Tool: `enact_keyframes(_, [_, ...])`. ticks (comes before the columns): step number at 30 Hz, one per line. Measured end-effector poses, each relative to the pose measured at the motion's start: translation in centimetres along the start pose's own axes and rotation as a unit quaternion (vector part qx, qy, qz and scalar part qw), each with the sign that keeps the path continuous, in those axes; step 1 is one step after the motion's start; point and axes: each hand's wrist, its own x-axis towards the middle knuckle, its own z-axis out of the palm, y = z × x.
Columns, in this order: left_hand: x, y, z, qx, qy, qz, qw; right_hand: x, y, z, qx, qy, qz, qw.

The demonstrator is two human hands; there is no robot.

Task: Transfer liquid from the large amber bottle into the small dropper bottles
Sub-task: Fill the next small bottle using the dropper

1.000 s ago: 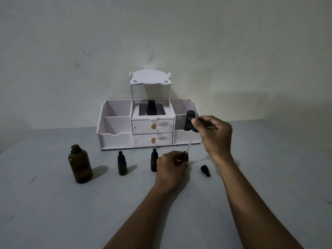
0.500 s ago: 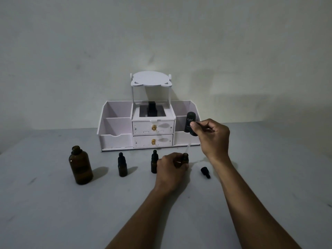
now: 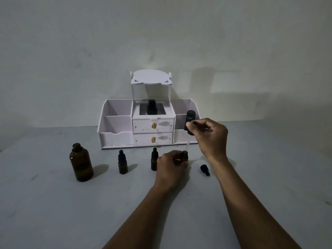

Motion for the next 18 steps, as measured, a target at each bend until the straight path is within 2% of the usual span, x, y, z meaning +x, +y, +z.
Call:
enact_keyframes(8, [-2.2, 0.7, -2.6, -0.021, 0.022, 0.026, 0.999, 0.2, -4.1, 0.2, 0.071, 0.051, -0.055, 0.995])
enact_keyframes(13, [-4.5, 1.6, -8.7, -0.055, 0.096, 0.06, 0.992, -0.3, -7.6, 3.4, 0.141, 0.023, -0.066, 0.988])
enact_keyframes(18, [-5.4, 0.1, -16.9, -0.061, 0.241, 0.094, 0.964, -1.5, -11.4, 8.3, 0.205, -0.009, -0.073, 0.976])
